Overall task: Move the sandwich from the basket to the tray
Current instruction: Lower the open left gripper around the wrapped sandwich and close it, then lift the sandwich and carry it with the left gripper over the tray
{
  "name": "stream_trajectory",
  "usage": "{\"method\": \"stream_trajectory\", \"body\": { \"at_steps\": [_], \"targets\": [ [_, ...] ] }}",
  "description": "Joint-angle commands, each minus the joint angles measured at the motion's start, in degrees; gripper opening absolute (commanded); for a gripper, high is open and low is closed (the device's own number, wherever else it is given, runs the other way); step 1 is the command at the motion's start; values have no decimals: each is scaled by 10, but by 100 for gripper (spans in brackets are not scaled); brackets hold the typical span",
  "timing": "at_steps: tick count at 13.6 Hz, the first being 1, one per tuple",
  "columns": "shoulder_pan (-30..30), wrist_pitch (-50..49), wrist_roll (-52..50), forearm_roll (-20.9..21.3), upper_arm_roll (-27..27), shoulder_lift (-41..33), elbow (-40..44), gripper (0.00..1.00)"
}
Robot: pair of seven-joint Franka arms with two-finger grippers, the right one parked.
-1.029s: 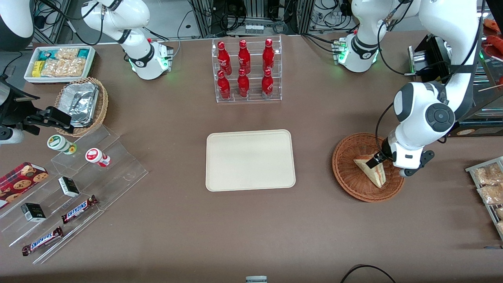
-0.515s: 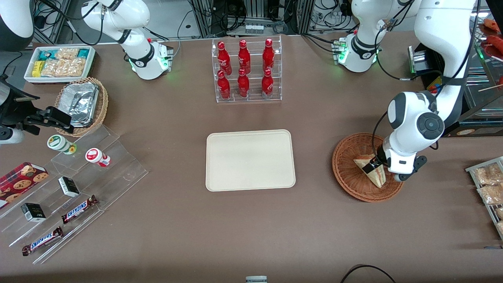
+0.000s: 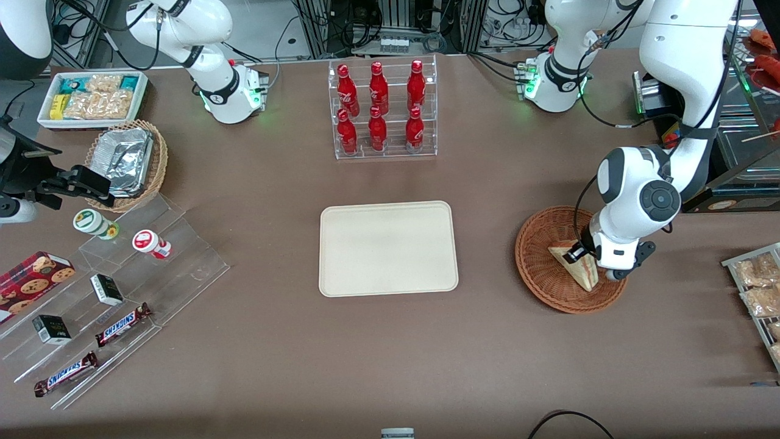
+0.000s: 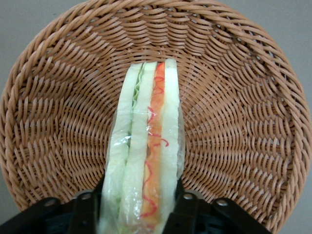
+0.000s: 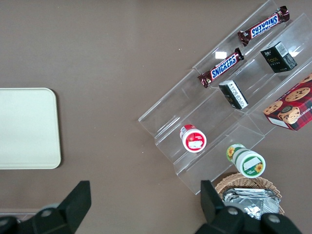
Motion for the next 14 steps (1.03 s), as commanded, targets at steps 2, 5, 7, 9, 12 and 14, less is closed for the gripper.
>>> {"method": "stream_trajectory", "body": {
  "at_steps": [2, 5, 7, 9, 12, 14],
  "targets": [
    [-5, -58, 1, 11, 0, -32, 17, 0],
    [-19, -135, 7, 14, -3, -33, 72, 0],
    [-39, -187, 14, 14, -3, -29, 117, 0],
    [-61, -203, 15, 14, -3, -26, 134, 0],
    [-107, -203, 27, 12, -5, -15, 152, 0],
    [-151, -203, 24, 4, -7, 8, 173, 0]
  ]
}}
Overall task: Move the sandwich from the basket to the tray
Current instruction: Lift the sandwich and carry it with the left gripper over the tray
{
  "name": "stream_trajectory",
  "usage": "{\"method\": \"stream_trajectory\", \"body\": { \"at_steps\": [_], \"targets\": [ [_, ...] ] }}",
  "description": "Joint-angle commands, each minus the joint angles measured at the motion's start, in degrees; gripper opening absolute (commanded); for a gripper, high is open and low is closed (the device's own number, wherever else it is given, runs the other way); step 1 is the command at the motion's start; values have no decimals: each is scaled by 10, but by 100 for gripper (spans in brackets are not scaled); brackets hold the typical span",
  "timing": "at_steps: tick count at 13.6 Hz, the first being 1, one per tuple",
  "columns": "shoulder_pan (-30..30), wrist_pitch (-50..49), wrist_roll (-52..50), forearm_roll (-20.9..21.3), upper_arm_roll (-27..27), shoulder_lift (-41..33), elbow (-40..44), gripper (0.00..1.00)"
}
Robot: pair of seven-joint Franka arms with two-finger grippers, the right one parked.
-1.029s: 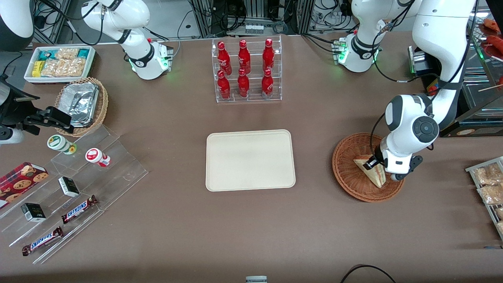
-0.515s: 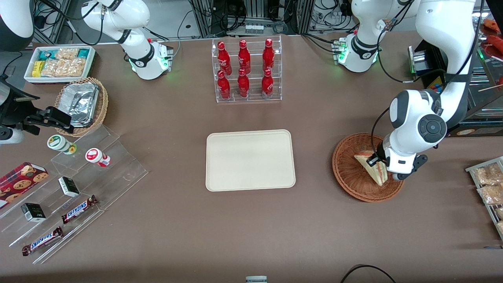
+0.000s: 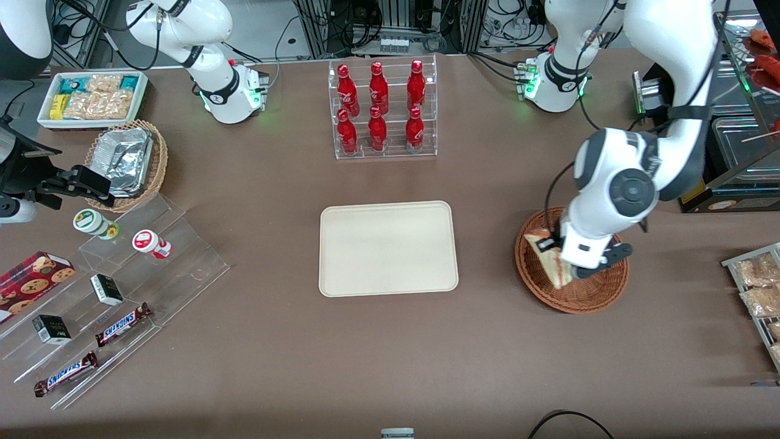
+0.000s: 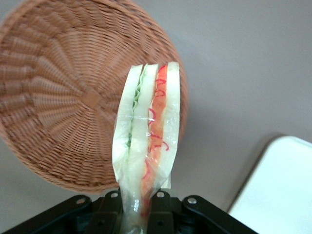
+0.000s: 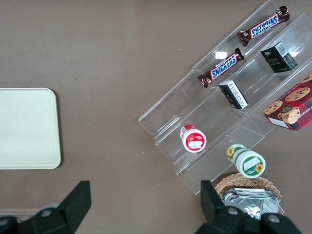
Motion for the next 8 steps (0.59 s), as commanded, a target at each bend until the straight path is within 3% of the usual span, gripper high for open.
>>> {"method": "stream_trajectory", "body": {
  "at_steps": [1, 8],
  "targets": [
    [-60, -12, 3, -3, 4, 46, 54, 0],
    [-199, -9, -33, -6, 4, 159, 185, 0]
  ]
}}
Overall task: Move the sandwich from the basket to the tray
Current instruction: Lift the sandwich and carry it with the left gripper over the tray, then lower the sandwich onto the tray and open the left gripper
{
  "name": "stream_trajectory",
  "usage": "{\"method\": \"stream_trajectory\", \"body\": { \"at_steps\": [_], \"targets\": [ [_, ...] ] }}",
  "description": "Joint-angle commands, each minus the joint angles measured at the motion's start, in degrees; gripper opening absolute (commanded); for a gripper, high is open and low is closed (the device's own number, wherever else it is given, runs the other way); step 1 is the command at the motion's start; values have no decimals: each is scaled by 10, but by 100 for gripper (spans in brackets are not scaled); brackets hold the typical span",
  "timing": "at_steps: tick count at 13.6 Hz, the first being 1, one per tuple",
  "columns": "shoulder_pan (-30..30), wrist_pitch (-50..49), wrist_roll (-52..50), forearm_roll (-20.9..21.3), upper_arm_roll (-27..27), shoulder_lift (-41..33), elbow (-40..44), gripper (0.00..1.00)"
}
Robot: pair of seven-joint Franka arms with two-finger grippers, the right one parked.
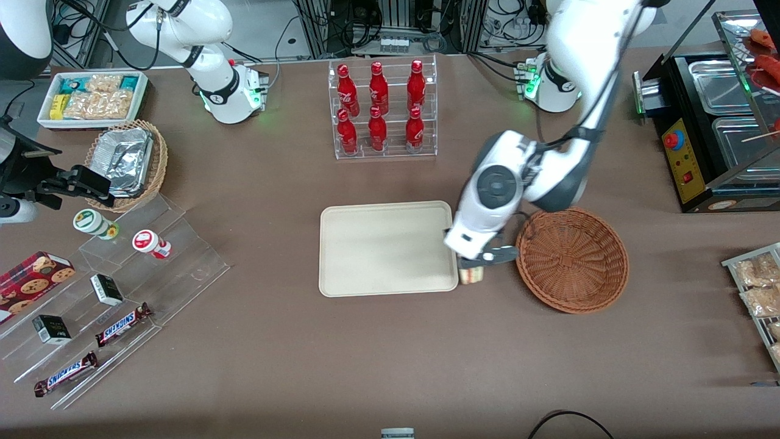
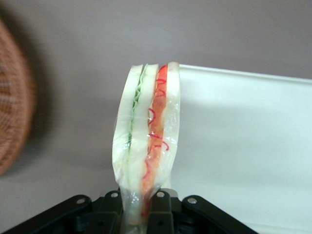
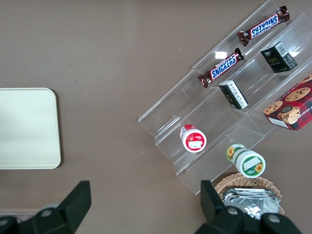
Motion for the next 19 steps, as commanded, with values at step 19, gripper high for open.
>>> {"method": "stream_trajectory", "body": {
  "at_steps": [19],
  "targets": [
    [-141, -29, -150, -11, 11, 202, 250, 0]
  ]
}}
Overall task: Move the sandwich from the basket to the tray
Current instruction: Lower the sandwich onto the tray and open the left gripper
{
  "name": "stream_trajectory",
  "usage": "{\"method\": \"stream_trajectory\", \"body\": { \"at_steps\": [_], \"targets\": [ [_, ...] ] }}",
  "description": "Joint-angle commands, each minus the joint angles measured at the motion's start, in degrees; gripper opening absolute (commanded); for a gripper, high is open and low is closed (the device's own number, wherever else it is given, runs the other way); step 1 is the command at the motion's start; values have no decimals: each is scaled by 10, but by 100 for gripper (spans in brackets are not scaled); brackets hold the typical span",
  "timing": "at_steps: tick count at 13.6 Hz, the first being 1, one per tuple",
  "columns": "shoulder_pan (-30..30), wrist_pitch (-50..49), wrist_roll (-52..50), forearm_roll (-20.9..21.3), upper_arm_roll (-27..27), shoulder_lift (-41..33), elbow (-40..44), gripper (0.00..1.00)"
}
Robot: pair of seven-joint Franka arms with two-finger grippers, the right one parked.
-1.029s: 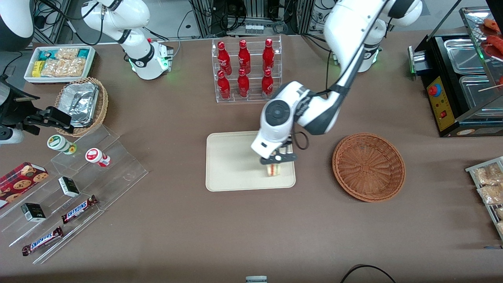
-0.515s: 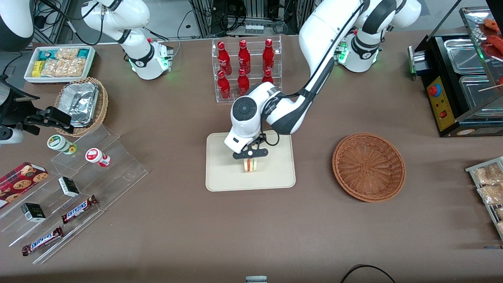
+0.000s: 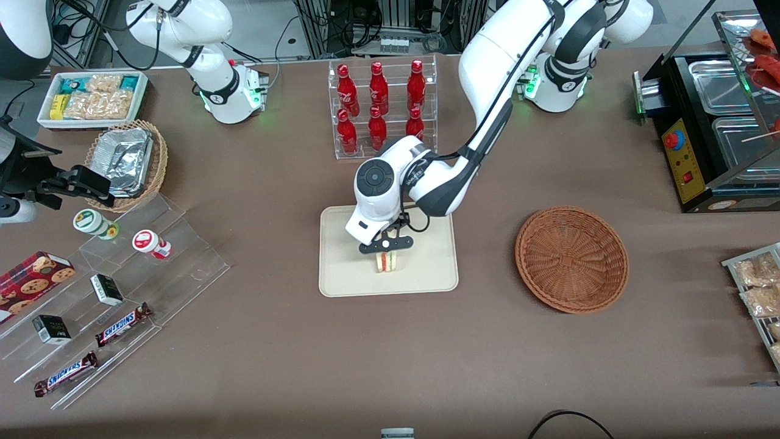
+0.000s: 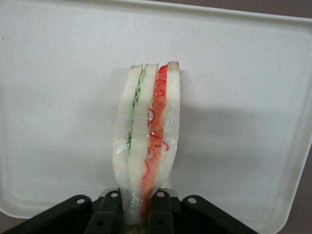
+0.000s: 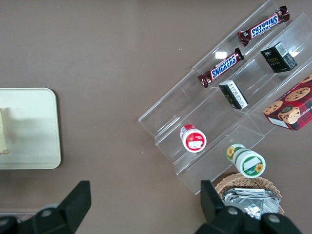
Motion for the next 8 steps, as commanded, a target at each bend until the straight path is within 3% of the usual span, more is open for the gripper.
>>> {"method": "stream_trajectory", "body": {
  "at_steps": [1, 3, 4, 5, 6, 8],
  "targets": [
    [-8, -17, -42, 2, 7, 22, 37, 0],
    [-9, -16, -53, 2, 7, 31, 41, 2],
    [-9, -16, -54, 2, 7, 31, 41, 22],
    [-9, -16, -54, 2, 7, 31, 41, 69],
    [-9, -16, -53, 3, 8, 30, 41, 100],
    [-9, -20, -54, 3, 8, 25, 42, 100]
  ]
}}
